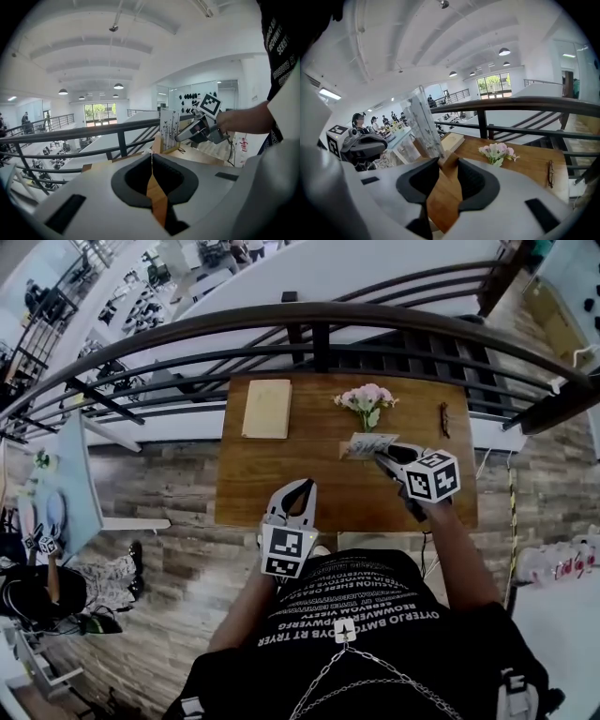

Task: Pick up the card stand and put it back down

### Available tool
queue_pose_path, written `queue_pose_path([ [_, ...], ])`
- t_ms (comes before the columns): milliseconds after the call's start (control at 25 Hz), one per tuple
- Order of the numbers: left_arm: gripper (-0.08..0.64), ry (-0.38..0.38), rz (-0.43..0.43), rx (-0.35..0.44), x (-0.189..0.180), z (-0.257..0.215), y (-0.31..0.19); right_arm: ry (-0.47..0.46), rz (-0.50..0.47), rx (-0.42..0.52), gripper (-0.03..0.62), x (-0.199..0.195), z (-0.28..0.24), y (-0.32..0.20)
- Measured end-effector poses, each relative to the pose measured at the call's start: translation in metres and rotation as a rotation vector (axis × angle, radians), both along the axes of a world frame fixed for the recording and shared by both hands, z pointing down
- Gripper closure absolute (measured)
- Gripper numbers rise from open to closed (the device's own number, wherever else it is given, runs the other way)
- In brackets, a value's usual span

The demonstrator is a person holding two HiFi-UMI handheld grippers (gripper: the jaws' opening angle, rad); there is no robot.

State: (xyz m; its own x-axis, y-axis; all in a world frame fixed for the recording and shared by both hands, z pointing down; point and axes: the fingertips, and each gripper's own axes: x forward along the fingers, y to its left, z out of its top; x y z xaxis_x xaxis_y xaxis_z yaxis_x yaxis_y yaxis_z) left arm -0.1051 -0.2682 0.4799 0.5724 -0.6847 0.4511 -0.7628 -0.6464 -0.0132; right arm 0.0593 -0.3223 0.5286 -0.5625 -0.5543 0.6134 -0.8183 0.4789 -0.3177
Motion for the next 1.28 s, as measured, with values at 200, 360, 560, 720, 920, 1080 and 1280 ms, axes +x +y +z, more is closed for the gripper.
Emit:
queue_pose_path([
  [200, 0.531, -0.003, -0.005, -0.012, -0.003, 0.005, -0.012, -0.003, -0.003, -0.023, 0.460, -0.007, 0.026, -0.009],
  [360, 0.531, -0.009, -0.010, -0.032, -0.003, 0.016, -0.016, -0.020, 0.005, -0.070, 0.460, -0.008, 0.056, -0.012],
  [560, 0.531, -0.018, -0.023, -0.061, -0.004, 0.026, -0.019, 0.016, 0.003, -0.114, 0.460, -0.004, 0.092, -0.013],
  [720, 0.531, -0.036, -0.025, -0.083, 0.001, 0.033, -0.024, 0.036, 0.003, -0.144, 0.462, 0.000, 0.120, -0.017],
  [920, 0.531, -0.079, 0.000, -0.128, 0.014, 0.049, -0.024, 0.040, 0.005, -0.180, 0.462, 0.005, 0.163, -0.014],
  [1080, 0.531, -0.095, 0.010, -0.143, 0.020, 0.054, -0.029, 0.048, 0.023, -0.201, 0.462, 0.008, 0.197, -0.013],
  [1280, 0.531, -0.114, -0.005, -0.137, 0.020, 0.053, -0.045, 0.045, 0.040, -0.224, 0.462, 0.008, 0.230, -0.012],
])
